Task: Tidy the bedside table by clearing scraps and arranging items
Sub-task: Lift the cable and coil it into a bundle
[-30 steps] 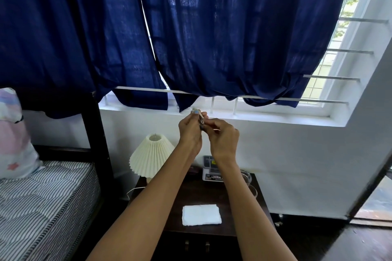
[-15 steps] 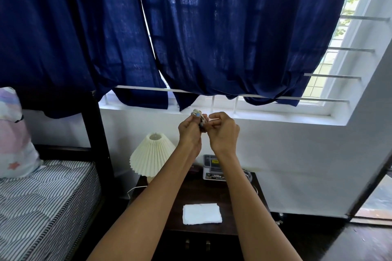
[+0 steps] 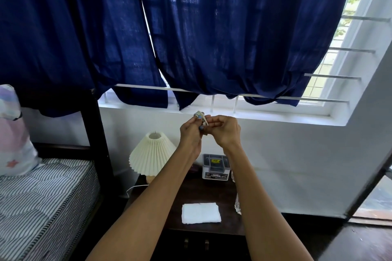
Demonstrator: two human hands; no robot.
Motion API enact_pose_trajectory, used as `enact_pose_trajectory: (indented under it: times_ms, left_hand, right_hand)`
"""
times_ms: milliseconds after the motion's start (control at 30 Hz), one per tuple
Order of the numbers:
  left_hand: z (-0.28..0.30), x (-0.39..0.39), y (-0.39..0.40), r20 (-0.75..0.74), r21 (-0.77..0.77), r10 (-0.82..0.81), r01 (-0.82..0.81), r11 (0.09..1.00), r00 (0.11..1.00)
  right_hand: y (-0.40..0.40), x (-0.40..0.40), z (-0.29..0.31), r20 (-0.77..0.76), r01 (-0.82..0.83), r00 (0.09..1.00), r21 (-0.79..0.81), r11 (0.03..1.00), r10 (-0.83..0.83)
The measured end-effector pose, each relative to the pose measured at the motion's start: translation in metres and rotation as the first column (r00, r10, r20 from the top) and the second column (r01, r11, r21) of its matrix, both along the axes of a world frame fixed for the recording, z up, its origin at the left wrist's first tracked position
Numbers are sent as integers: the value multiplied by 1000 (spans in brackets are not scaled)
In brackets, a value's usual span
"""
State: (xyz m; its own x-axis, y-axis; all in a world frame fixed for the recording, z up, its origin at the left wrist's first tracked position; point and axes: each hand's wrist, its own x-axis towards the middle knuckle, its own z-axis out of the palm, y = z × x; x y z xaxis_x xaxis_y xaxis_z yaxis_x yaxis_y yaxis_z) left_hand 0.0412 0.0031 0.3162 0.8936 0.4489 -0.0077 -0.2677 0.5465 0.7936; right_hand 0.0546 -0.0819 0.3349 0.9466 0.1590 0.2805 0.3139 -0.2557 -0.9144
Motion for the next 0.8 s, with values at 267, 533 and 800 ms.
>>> enact_pose_trajectory:
  times_ms: [267,533,800]
  left_hand:
    - [3,-2,0,-2,-10,6,-6,1000,1000]
    - [5,-7,-2,7,6,0,0,1000,1000]
    - [4,-5,-1,-40,-58,5,-8,998,999]
  right_hand:
    - [-3,7,9,-61,-2,998,-28,1000,0]
    - [-3,9,16,-120,-41,992,-13,999,39]
    - [-5,6,19,-158,-89,983,41,995,95]
